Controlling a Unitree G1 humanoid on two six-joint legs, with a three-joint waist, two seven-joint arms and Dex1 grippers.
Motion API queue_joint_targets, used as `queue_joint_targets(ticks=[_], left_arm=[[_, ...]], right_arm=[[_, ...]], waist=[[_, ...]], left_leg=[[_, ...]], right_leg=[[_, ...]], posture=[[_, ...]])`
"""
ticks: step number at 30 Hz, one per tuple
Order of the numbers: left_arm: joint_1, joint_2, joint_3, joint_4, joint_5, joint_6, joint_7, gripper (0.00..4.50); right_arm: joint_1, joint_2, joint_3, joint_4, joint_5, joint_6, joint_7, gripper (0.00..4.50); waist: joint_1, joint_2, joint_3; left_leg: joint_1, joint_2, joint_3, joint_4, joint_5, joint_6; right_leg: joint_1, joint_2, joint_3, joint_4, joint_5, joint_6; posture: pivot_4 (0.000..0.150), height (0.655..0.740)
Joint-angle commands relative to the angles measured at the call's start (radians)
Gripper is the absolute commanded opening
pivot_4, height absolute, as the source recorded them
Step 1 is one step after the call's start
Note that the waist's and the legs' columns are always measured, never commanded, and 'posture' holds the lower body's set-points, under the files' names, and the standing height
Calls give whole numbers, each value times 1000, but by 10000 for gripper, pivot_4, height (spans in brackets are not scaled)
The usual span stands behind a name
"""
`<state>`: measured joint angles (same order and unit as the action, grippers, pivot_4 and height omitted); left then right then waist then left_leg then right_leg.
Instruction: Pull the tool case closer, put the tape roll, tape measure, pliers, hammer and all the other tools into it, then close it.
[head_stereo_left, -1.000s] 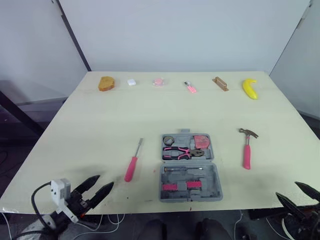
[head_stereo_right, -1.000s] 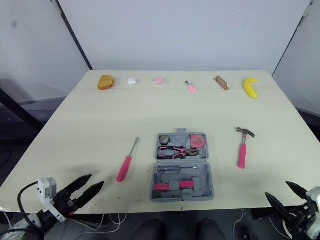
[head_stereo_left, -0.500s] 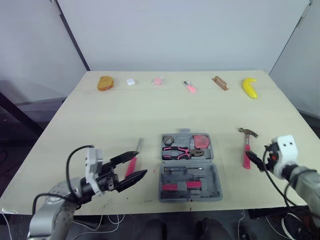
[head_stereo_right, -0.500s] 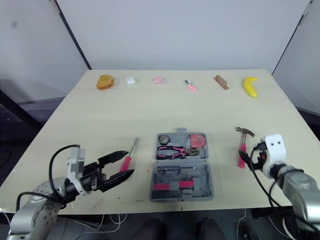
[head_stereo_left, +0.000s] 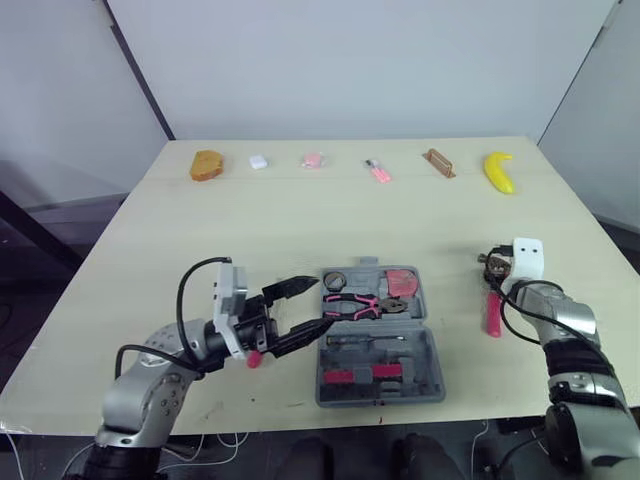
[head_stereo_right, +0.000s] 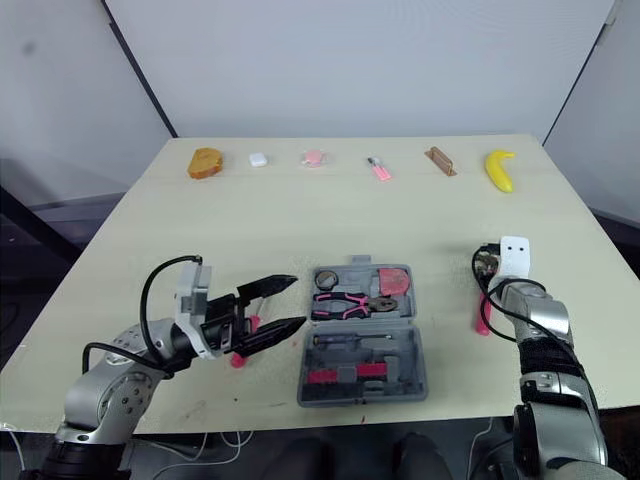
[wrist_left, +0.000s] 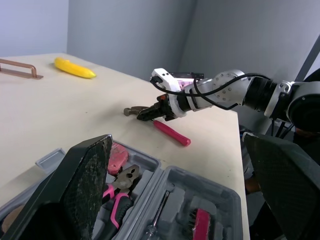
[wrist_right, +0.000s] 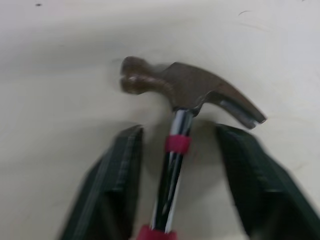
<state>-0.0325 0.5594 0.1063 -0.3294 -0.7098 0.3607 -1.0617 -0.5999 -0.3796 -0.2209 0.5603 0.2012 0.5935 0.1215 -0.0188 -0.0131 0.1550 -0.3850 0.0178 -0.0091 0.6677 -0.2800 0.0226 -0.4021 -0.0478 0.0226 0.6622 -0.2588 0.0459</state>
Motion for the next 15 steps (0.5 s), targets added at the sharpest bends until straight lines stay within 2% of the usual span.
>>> queue_joint_targets(ticks=[1, 2, 5, 10, 15], left_arm=[[15, -6, -1, -56, -2, -15, 14, 45000], [18, -8, -2, -64, -2, -14, 21, 45000], [15, -11, -10, -98, -7, 1, 52, 45000], [3, -8, -24, -147, -22, 42, 96, 45000], [11, 1, -27, -154, -31, 64, 102, 45000]], right_arm=[[-6, -12, 0, 32, -20, -30, 2, 2396], [2, -10, 0, 22, -19, -30, 7, 534], [53, -1, -7, -73, 1, -10, 22, 534], [302, 65, -19, -533, 54, 157, -26, 534], [513, 168, -1, -861, 60, 264, -103, 534]], waist=[[1, 0, 0], [1, 0, 0], [2, 0, 0], [7, 1, 0], [4, 2, -1]], left_leg=[[0, 0, 0, 0, 0, 0], [0, 0, 0, 0, 0, 0], [0, 0, 0, 0, 0, 0], [-4, 1, -4, 0, 0, 0], [-6, 1, -4, 0, 0, 0]], right_leg=[[0, 0, 0, 0, 0, 0], [0, 0, 0, 0, 0, 0], [0, 0, 0, 0, 0, 0], [-1, 0, -2, -1, 0, 0], [-4, 1, -1, 0, 0, 0]], posture=[[1500, 7400], [1500, 7400], [1500, 7400], [1500, 7400], [1500, 7400]])
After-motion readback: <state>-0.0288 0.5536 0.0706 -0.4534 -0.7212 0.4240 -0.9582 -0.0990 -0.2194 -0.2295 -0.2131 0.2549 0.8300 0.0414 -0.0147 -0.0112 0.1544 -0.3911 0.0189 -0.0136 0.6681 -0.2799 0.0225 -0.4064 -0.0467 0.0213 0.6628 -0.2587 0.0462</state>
